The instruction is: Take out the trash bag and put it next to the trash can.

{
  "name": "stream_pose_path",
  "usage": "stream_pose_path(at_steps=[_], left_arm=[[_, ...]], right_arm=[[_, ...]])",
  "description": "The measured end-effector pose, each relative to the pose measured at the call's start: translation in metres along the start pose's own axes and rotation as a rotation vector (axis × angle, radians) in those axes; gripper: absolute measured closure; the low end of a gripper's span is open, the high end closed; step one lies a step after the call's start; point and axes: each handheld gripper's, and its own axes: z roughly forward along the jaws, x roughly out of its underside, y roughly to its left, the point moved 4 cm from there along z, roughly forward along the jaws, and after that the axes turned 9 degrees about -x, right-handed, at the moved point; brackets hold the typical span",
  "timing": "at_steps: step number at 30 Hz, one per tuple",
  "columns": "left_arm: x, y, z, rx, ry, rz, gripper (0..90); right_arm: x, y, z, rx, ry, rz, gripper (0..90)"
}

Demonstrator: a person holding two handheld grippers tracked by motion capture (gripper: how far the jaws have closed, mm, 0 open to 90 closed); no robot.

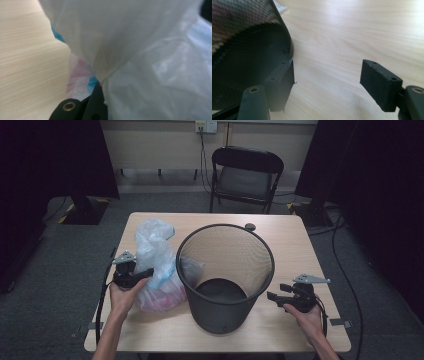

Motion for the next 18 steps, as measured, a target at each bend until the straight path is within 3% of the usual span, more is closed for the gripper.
stream_pose_path(at_steps=[6,12,18], left_arm=[[0.002,0.010,0.023,-0.019,0.028,-0.027,89.7],[-0.003,0.019,0.039,0.016,-0.026,-0.113,89.6],[-0.017,0.029,0.038,-0.001,-0.069,-0.147,88.3]], right_arm=[[0.010,-0.007,0.013,0.044,0.048,0.011,24.5],[0.015,-0.014,0.018,0.083,0.075,0.020,22.4],[0.018,-0.017,0.022,0.107,0.100,0.025,20.6]])
